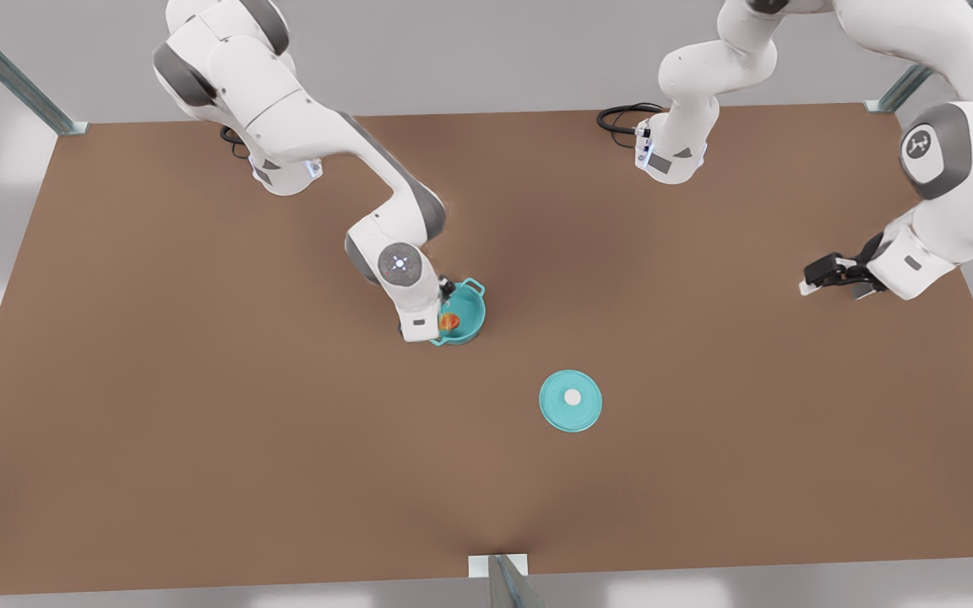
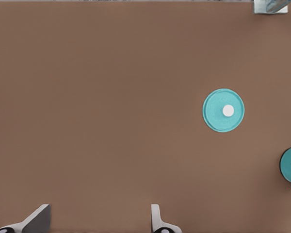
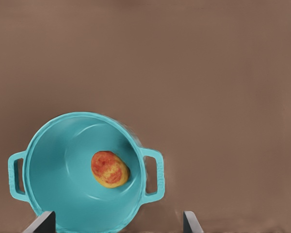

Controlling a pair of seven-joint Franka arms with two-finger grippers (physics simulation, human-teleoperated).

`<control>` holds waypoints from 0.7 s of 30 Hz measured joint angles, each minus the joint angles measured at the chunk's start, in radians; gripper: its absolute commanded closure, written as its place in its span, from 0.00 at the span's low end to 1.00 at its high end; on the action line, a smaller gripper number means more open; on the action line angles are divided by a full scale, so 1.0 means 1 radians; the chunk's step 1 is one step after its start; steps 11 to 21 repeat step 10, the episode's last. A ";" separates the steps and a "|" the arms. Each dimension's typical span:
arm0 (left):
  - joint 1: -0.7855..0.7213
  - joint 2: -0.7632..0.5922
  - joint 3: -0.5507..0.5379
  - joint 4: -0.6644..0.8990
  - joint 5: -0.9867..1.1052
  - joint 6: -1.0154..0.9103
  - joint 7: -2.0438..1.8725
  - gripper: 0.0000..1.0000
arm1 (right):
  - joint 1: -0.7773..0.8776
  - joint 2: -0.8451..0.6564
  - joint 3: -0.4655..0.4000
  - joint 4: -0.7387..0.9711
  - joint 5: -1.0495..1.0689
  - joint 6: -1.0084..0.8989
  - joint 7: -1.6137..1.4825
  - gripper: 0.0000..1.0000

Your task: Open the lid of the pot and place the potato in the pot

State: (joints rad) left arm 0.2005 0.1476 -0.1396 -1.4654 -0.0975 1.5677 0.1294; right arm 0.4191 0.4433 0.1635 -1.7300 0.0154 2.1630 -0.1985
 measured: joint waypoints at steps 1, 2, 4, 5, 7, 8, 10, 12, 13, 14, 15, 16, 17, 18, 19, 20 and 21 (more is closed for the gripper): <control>-0.013 0.010 -0.002 0.009 -0.003 0.001 -0.002 0.00 | -0.091 -0.014 -0.032 0.070 -0.001 -0.036 0.000 0.00; -0.034 0.019 -0.003 0.014 -0.003 0.004 -0.005 0.00 | -0.221 -0.011 -0.057 0.157 -0.002 -0.086 -0.008 0.00; -0.066 0.027 -0.004 0.016 0.003 0.011 -0.009 0.00 | -0.433 0.055 -0.082 0.319 -0.021 -0.215 -0.027 0.00; -0.071 0.032 -0.005 0.017 0.006 0.015 -0.010 0.00 | -0.482 0.091 -0.093 0.361 -0.033 -0.273 -0.036 0.00; -0.094 0.048 -0.015 0.018 0.011 0.029 -0.013 0.00 | -0.515 0.130 -0.109 0.394 -0.063 -0.362 -0.052 0.00; -0.120 0.054 -0.017 0.019 0.013 0.034 -0.015 0.00 | -0.519 0.137 -0.112 0.401 -0.073 -0.396 -0.059 0.00; -0.148 0.059 -0.019 0.018 0.015 0.043 -0.018 0.00 | -0.520 0.142 -0.114 0.407 -0.087 -0.450 -0.073 0.00; -0.148 0.059 -0.019 0.018 0.015 0.043 -0.018 0.00 | -0.520 0.142 -0.114 0.407 -0.087 -0.450 -0.073 0.00; -0.148 0.059 -0.019 0.018 0.015 0.043 -0.018 0.00 | -0.520 0.142 -0.114 0.407 -0.087 -0.450 -0.073 0.00; -0.148 0.059 -0.019 0.018 0.015 0.043 -0.018 0.00 | -0.520 0.142 -0.114 0.407 -0.087 -0.450 -0.073 0.00; -0.148 0.059 -0.019 0.018 0.015 0.043 -0.018 0.00 | -0.520 0.142 -0.114 0.407 -0.087 -0.450 -0.073 0.00; -0.148 0.059 -0.019 0.018 0.015 0.043 -0.018 0.00 | -0.520 0.142 -0.114 0.407 -0.087 -0.450 -0.073 0.00; -0.148 0.059 -0.019 0.018 0.015 0.043 -0.018 0.00 | -0.520 0.142 -0.114 0.407 -0.087 -0.450 -0.073 0.00; -0.148 0.059 -0.019 0.018 0.015 0.043 -0.018 0.00 | -0.520 0.142 -0.114 0.407 -0.087 -0.450 -0.073 0.00; -0.148 0.059 -0.019 0.018 0.015 0.043 -0.018 0.00 | -0.520 0.142 -0.114 0.407 -0.087 -0.450 -0.073 0.00; -0.148 0.059 -0.019 0.018 0.015 0.043 -0.018 0.00 | -0.520 0.142 -0.114 0.407 -0.087 -0.450 -0.073 0.00; -0.148 0.059 -0.019 0.018 0.015 0.043 -0.018 0.00 | -0.520 0.142 -0.114 0.407 -0.087 -0.450 -0.073 0.00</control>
